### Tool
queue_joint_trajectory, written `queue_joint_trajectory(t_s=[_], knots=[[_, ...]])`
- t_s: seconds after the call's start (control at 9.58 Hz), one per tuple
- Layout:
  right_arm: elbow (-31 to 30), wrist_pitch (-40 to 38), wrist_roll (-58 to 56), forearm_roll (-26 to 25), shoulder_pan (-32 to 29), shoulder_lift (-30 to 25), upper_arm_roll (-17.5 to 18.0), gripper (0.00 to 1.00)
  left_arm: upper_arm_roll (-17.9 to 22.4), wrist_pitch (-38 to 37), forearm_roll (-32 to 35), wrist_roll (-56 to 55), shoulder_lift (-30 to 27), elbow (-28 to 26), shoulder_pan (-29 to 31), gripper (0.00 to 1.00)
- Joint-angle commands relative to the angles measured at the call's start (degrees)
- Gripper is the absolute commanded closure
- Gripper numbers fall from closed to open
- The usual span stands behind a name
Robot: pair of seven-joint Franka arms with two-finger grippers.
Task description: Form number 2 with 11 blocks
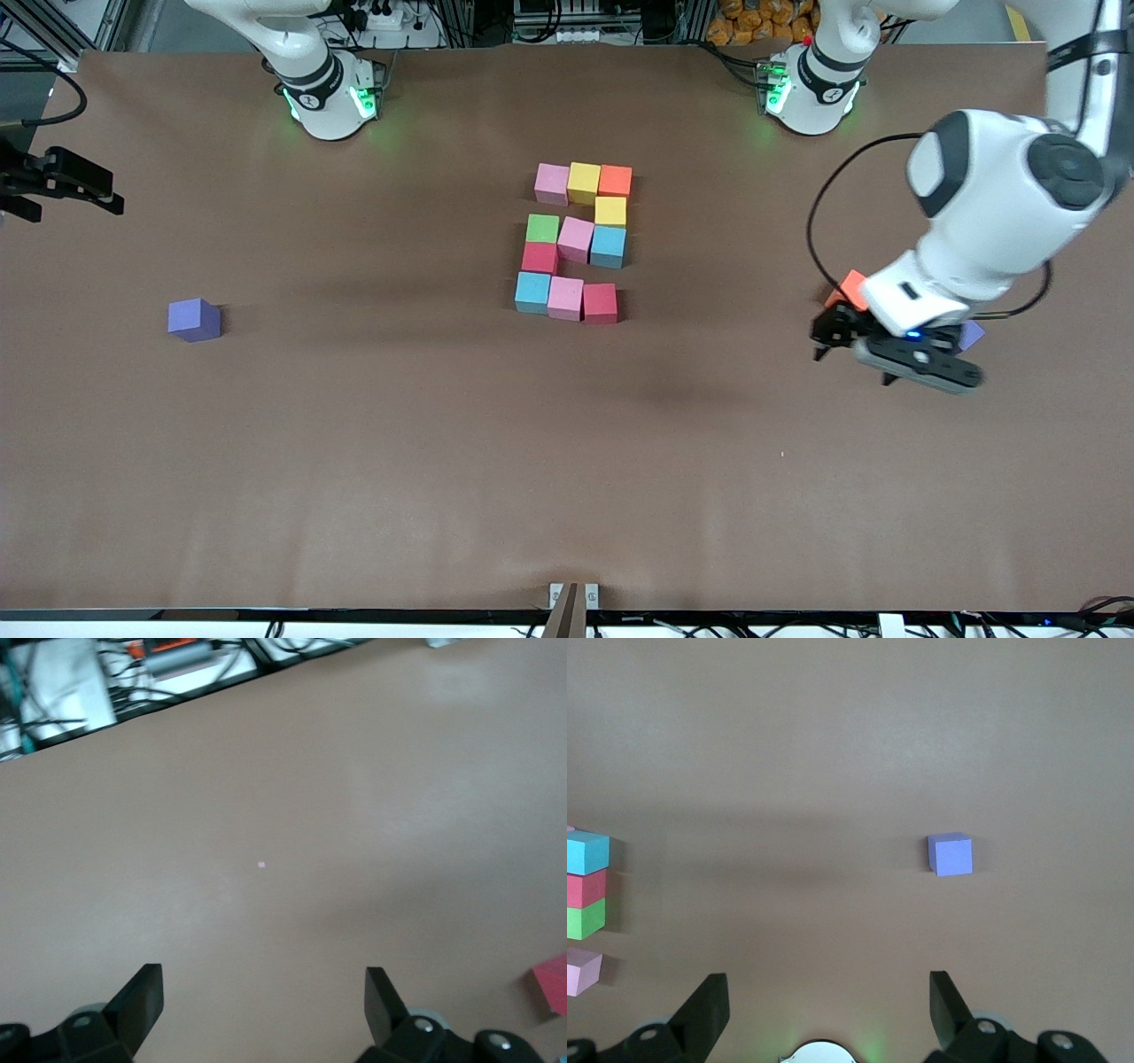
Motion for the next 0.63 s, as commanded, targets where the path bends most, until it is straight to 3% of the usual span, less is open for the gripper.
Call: queue_joint_trajectory(t_s=[0.0,0.52], knots=[[1.41,-0.94,0.17,-0.06,0.02,0.61,0.08,0.0,-0.39,-8.31,-0.37,-2.16,0.35,5.14,3.33,0.0],[1.41,-1.03,0.17,0.02,0.02,0.61,0.08,0.0,-0.83,-25.98,7.1,-6.47,-3.96,11.29,8.15,0.0]])
